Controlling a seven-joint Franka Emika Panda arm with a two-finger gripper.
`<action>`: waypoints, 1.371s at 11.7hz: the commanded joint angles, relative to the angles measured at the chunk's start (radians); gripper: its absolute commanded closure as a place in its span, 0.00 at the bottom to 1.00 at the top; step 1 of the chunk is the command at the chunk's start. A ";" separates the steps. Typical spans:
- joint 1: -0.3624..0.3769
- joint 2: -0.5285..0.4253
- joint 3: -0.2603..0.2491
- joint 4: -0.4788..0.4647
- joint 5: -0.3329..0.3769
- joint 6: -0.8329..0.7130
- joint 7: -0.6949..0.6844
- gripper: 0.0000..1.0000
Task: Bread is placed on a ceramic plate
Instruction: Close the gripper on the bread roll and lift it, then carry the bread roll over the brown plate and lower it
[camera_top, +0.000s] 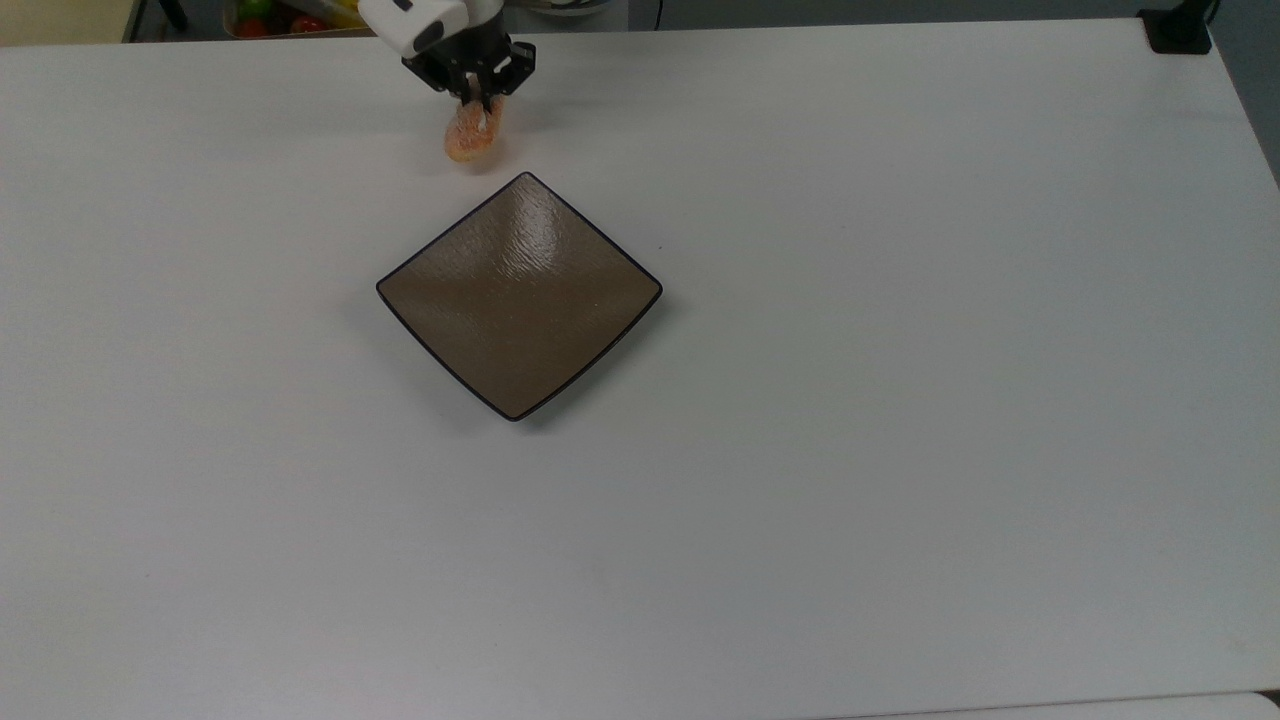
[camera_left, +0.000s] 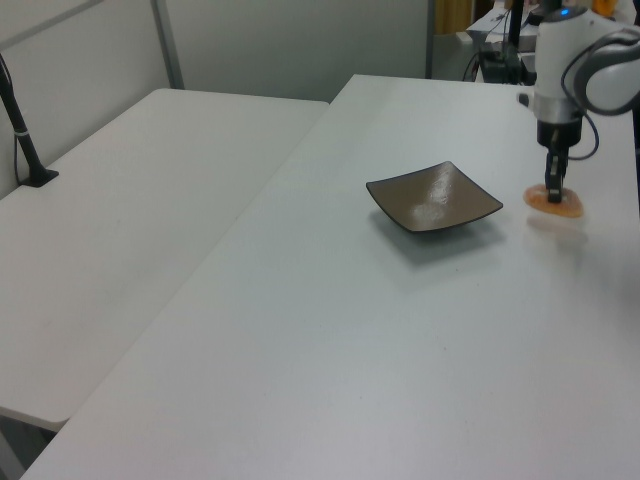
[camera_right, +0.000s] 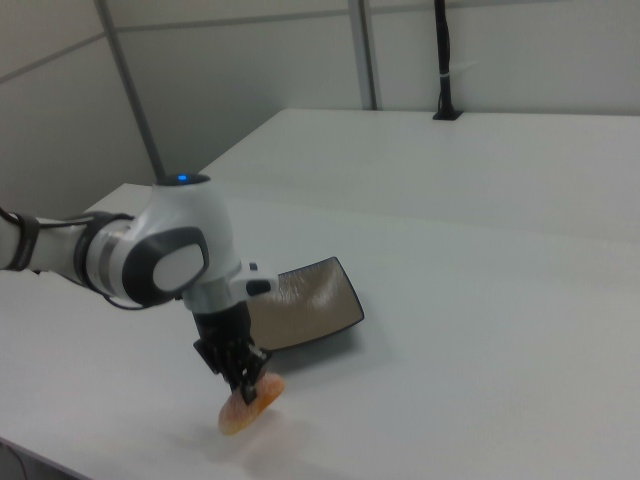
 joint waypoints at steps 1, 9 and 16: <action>0.011 -0.030 -0.012 0.111 0.081 -0.060 -0.023 0.90; 0.023 0.213 0.003 0.455 0.275 -0.031 -0.009 0.87; 0.023 0.404 0.069 0.475 0.207 0.141 0.108 0.00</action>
